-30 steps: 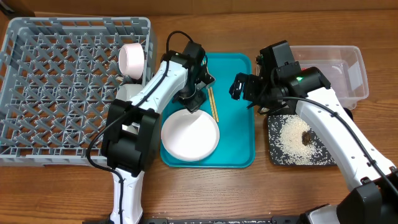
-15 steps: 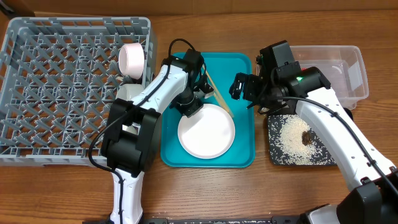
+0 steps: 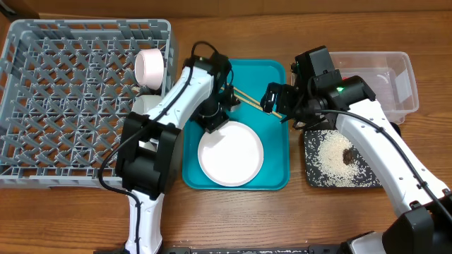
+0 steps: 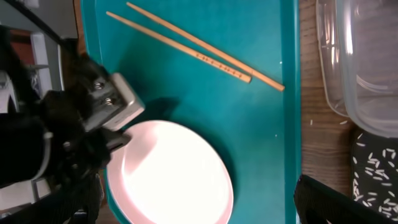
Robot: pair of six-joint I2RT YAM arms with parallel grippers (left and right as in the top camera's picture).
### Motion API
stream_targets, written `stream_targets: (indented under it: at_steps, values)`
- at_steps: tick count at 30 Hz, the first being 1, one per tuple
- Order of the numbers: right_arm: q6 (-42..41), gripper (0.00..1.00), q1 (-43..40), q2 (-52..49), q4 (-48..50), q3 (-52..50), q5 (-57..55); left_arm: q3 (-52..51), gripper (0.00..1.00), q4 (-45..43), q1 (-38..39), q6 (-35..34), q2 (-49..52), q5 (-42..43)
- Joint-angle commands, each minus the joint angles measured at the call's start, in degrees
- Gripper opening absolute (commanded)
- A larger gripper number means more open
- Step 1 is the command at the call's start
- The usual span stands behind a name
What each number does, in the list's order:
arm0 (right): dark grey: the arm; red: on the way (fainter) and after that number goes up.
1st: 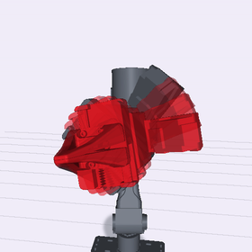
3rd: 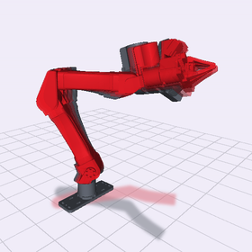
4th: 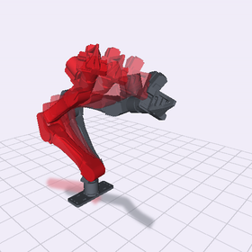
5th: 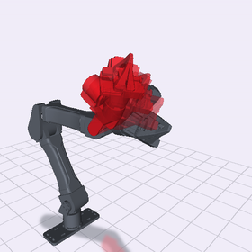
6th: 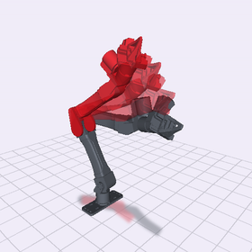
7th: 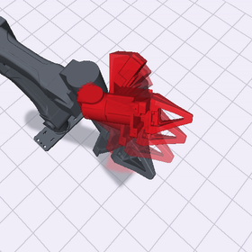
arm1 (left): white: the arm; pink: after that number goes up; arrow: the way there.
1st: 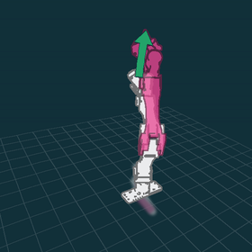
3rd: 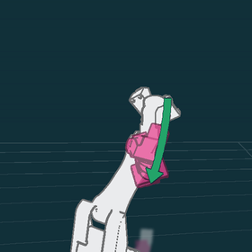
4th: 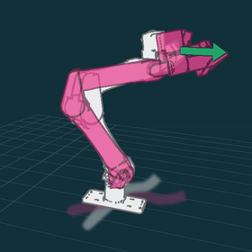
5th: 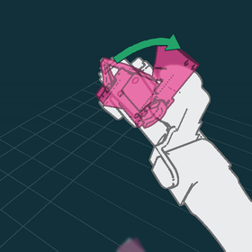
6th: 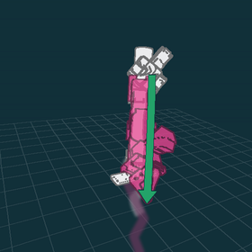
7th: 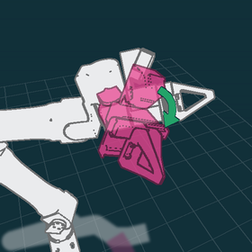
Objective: Sort waste into correct bins and load items into the dishwasher
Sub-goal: 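Lift the white plate and carry it left over the rack, then stand the white plate upright at the rack's back and release it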
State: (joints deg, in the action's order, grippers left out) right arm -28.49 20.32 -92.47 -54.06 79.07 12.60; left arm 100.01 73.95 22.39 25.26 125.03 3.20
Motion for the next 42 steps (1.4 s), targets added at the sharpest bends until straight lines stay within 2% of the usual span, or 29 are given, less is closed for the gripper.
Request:
stream_targets:
  at_steps: [1, 7, 10, 14, 19, 23, 28, 33, 42]
  values:
    - [0.0, 1.00, 0.2, 0.9, 0.2, 1.6, -0.6, 10.8, 0.04, 3.0, -1.2, -5.0, -1.3, -1.0]
    - [0.0, 1.00, 0.2, 0.9, 0.2, 1.6, -0.6, 21.2, 0.04, 4.0, -6.6, -15.9, -6.5, -2.5]
    - [0.0, 1.00, 0.2, 0.9, 0.2, 1.6, -0.6, 24.5, 0.04, 3.0, -10.0, -20.2, -9.1, -7.3]
    - [0.0, 1.00, 0.2, 0.9, 0.2, 1.6, -0.6, 27.1, 0.04, 1.3, -14.4, -27.0, -12.3, -17.5]
    - [0.0, 1.00, 0.2, 0.9, 0.2, 1.6, -0.6, 27.3, 0.04, -3.7, -18.0, -29.6, -14.8, -30.0]
    - [0.0, 1.00, 0.2, 0.9, 0.2, 1.6, -0.6, 27.1, 0.04, -6.4, -18.3, -31.7, -14.5, -44.7]
    - [0.0, 1.00, 0.2, 0.9, 0.2, 1.6, -0.6, 26.6, 0.04, -7.2, -18.3, -35.6, -13.2, -57.1]
    - [0.0, 1.00, 0.2, 0.9, 0.2, 1.6, -0.6, 25.3, 0.04, -7.5, -18.3, -39.8, -11.3, -60.4]
    - [0.0, 1.00, 0.2, 0.9, 0.2, 1.6, -0.6, 25.2, 0.04, -10.2, -18.3, -39.4, -4.9, -63.6]
